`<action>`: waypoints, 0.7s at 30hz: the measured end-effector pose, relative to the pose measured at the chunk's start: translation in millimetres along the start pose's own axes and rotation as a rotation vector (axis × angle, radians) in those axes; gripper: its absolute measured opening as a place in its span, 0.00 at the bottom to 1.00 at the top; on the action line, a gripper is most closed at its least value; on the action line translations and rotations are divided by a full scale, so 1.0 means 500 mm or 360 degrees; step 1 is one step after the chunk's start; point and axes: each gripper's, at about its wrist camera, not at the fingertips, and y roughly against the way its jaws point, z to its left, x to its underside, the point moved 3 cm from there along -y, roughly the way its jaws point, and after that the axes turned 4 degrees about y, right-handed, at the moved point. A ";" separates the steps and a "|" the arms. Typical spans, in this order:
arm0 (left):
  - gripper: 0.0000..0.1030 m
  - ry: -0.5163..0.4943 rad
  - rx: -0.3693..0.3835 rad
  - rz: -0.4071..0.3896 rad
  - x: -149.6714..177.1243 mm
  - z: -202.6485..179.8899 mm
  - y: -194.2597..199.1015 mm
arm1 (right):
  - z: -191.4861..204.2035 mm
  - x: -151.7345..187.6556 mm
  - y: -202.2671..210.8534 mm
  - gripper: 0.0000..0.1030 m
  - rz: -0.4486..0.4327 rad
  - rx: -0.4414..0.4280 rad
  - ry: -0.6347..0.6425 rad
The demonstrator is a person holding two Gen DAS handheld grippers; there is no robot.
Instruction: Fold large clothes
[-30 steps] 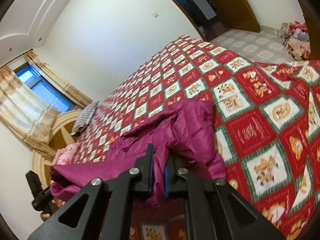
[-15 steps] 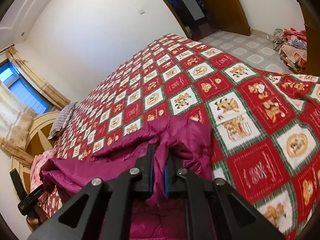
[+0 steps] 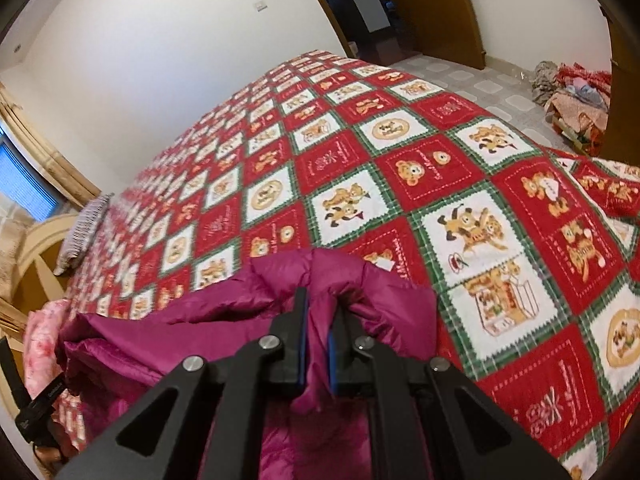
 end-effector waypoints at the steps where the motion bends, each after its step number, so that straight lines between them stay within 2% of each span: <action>1: 0.03 -0.0005 -0.0018 0.0001 0.001 -0.003 -0.007 | 0.002 -0.001 -0.009 0.10 0.0002 0.0022 0.0014; 8: 0.03 -0.0056 -0.0146 0.0005 0.007 -0.030 -0.059 | 0.007 0.000 -0.058 0.10 0.0014 0.0162 0.0109; 21: 0.03 -0.0099 -0.0210 0.0038 0.021 -0.051 -0.119 | -0.004 0.013 -0.119 0.06 0.0059 0.0264 0.0165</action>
